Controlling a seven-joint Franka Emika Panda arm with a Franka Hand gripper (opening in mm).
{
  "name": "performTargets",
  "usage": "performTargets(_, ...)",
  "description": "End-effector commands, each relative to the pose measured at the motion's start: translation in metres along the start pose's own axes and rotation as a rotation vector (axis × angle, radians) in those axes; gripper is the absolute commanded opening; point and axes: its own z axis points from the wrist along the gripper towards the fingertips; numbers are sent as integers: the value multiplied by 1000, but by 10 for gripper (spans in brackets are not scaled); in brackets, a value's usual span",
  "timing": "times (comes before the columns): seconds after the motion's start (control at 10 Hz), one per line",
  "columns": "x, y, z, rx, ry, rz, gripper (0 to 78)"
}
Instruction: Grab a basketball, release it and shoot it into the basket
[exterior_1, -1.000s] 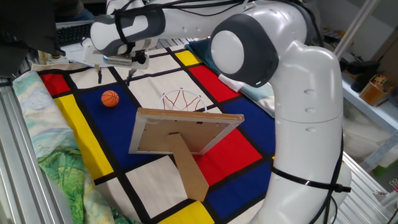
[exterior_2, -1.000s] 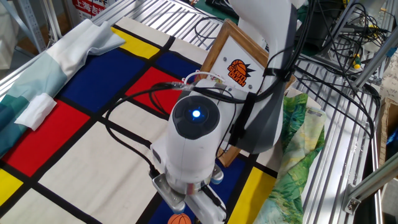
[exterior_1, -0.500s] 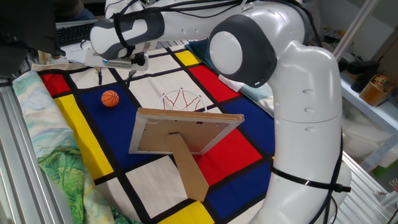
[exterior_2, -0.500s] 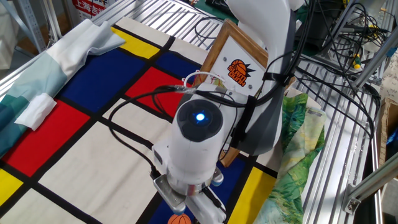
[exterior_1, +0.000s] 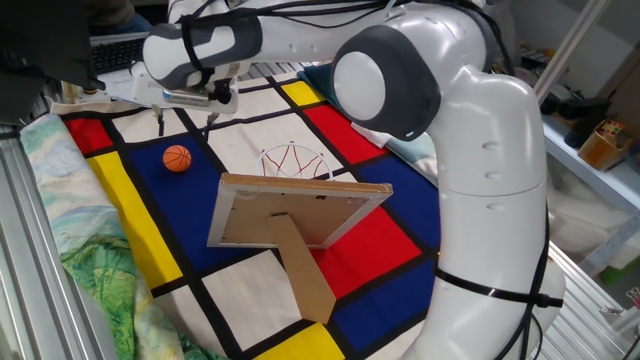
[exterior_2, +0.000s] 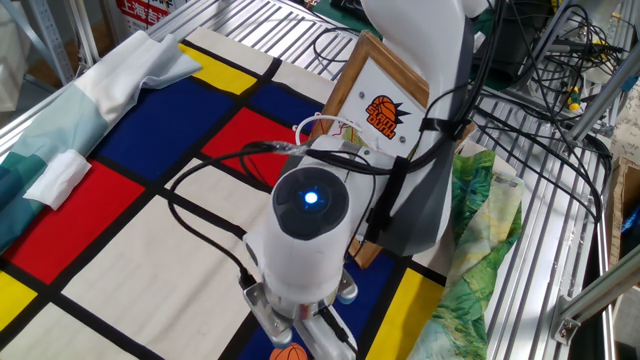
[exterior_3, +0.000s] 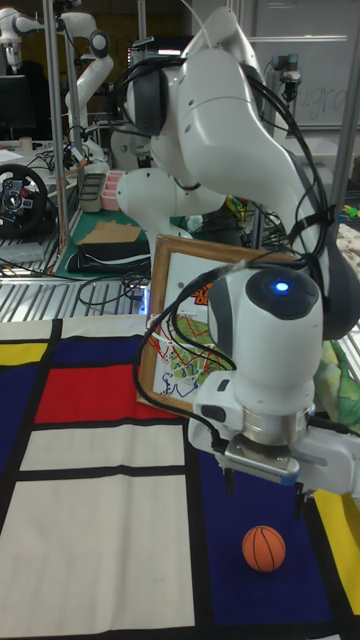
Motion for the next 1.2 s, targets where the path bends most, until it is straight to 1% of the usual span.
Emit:
performTargets(0.1,-1,0,-2,-20,12,-6,775)
performTargets(0.3,-4,9,13,-18,7,0,775)
performTargets(0.5,-5,16,23,-19,9,-2,775)
performTargets(0.6,-5,18,29,-14,6,-3,775)
performTargets(0.8,-7,16,41,-15,-6,-14,775)
performTargets(1.0,-10,14,47,-18,-4,-24,775)
performTargets(1.2,-13,15,56,-20,-12,-30,775)
